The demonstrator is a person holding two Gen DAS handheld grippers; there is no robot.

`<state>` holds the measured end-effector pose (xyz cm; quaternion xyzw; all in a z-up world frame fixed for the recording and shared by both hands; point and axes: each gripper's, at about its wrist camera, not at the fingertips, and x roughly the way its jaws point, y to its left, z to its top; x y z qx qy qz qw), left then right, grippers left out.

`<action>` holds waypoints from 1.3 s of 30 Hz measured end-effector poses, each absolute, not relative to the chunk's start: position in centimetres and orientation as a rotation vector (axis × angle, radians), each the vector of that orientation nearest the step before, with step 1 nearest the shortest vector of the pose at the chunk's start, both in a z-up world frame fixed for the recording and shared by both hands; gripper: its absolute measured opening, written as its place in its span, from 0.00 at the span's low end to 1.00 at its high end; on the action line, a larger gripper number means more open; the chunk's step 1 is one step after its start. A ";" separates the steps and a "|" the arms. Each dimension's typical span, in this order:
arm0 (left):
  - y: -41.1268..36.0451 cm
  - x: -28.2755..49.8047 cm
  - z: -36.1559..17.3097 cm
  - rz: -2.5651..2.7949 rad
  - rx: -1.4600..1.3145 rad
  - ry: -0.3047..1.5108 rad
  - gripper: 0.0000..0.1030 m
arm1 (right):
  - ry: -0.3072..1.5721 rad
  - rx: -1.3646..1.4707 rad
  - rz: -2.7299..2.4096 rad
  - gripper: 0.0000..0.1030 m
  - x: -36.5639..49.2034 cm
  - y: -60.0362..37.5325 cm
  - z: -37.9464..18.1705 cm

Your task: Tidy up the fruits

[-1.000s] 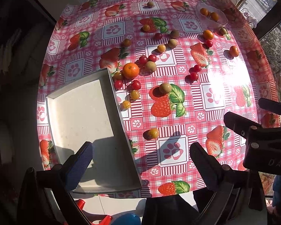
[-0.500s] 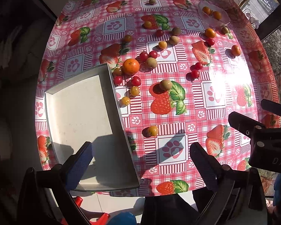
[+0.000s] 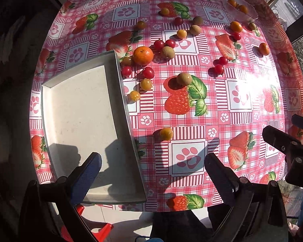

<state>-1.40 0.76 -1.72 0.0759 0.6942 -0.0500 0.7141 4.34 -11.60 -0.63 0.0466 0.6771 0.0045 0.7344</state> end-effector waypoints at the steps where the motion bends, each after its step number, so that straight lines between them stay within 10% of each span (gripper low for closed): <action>1: 0.6 -1.5 -2.0 -0.109 0.172 1.538 1.00 | 1.494 0.106 0.010 1.00 4.2 -11.7 -0.9; 27: -3.5 -2.0 -7.9 -0.079 0.183 1.348 0.99 | 1.465 -0.005 0.121 0.99 8.7 -13.6 -7.2; 31: -3.6 -1.7 -9.7 -0.055 0.201 1.370 0.81 | 1.456 -0.003 0.159 0.88 10.6 -13.2 -8.4; 39: -2.2 -1.3 -11.6 -0.008 0.128 1.384 0.81 | 1.425 -0.050 0.201 0.75 13.0 -11.5 -10.2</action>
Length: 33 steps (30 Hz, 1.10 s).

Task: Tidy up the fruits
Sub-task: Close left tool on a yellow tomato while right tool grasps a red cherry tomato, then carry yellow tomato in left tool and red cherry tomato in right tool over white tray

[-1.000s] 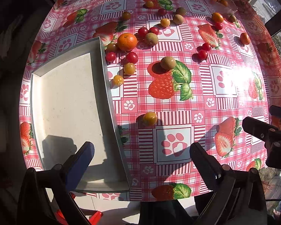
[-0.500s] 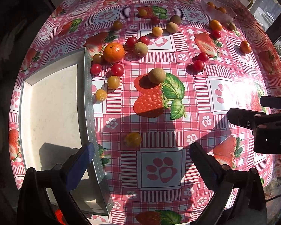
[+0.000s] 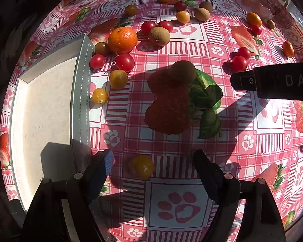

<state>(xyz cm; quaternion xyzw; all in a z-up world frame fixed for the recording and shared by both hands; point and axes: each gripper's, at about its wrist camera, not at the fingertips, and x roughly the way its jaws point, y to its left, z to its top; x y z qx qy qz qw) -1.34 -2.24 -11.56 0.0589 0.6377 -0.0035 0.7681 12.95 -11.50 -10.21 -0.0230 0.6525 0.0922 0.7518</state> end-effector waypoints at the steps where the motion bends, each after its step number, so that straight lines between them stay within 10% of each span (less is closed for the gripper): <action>1: -2.1 -1.3 -11.6 -0.010 0.121 1.383 0.81 | 1.414 -0.062 0.203 0.75 13.3 -11.0 -10.2; 6: -0.6 -1.2 -11.9 -0.051 0.039 1.397 0.74 | 1.384 -0.126 0.189 0.54 14.4 -8.8 -10.4; 8: -0.3 -1.2 -11.6 -0.070 0.029 1.387 0.60 | 1.375 -0.135 0.211 0.21 14.6 -8.3 -10.2; 13: 0.7 -0.9 -10.9 -0.117 -0.006 1.397 0.16 | 1.376 -0.061 0.245 0.21 14.4 -7.6 -9.6; 33: 4.1 -3.4 -9.9 -0.185 0.013 1.453 0.16 | 1.409 0.142 0.270 0.21 7.5 -11.3 -7.9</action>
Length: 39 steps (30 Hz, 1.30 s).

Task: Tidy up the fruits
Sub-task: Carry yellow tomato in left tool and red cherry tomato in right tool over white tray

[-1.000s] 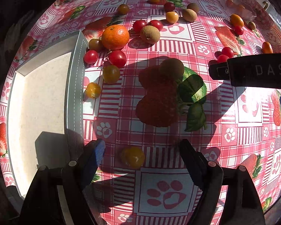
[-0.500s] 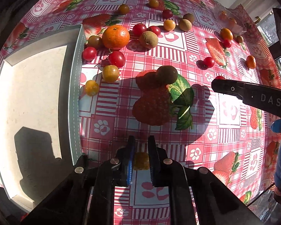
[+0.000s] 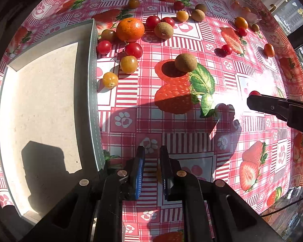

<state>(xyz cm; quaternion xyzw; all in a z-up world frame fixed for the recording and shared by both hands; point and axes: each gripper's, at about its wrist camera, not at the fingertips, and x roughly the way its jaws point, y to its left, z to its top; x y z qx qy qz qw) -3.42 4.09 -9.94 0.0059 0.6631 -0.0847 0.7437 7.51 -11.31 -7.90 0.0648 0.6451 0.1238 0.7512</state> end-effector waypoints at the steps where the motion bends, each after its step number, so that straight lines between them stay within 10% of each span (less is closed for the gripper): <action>1: 4.1 -3.5 -10.0 -0.191 0.016 1.466 0.16 | 1.411 0.147 0.270 0.21 7.4 -11.3 -8.0; 4: 3.9 -4.0 -10.0 -0.224 0.042 1.489 0.24 | 1.415 0.159 0.274 0.21 7.0 -11.4 -8.0; 7: 3.3 -4.9 -9.1 -0.239 0.097 1.441 0.81 | 1.418 0.165 0.279 0.21 6.8 -11.5 -7.9; 26: 3.4 -12.5 -10.6 -0.203 0.166 1.511 0.80 | 1.425 0.187 0.275 0.21 6.6 -11.6 -7.6; 39: 8.9 -17.3 -11.0 -0.215 0.055 1.551 0.23 | 1.430 0.199 0.286 0.21 6.5 -10.6 -7.7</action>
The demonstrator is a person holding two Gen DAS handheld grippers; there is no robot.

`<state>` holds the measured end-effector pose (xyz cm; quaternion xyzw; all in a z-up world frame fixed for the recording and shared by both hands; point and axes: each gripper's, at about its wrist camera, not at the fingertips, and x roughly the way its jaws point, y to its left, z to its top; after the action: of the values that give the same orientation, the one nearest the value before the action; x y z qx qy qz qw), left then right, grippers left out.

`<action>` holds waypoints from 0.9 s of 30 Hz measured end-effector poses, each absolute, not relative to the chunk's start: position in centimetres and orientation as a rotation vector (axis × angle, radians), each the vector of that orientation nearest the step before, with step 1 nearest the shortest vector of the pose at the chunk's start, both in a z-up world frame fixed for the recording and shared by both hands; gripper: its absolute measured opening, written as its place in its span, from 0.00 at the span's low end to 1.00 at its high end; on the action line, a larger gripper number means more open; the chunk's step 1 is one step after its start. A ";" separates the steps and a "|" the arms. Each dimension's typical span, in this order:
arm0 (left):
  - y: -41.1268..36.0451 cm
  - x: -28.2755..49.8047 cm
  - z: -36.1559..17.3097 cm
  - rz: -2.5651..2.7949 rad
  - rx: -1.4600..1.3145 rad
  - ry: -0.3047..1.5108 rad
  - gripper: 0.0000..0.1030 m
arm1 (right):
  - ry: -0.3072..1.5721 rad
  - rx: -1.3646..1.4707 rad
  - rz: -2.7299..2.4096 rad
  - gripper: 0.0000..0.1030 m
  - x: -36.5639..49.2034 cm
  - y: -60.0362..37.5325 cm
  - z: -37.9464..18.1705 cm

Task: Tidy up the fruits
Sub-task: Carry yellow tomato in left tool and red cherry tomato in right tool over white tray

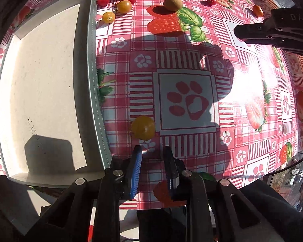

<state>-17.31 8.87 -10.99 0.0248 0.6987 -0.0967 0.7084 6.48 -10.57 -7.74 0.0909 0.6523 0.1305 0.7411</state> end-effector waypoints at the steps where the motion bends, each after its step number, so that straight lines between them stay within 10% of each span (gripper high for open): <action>1: 9.4 -16.6 -10.9 -0.216 0.049 1.554 0.23 | 1.429 0.200 0.288 0.21 6.5 -10.5 -7.7; 27: 6.3 -9.6 -11.5 -0.199 0.053 1.517 0.24 | 1.434 0.212 0.286 0.21 6.2 -10.8 -7.8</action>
<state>-9.63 6.32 -11.53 0.0238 0.6867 -0.0900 0.7209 6.18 -10.77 -7.80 0.0964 0.6537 0.1304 0.7392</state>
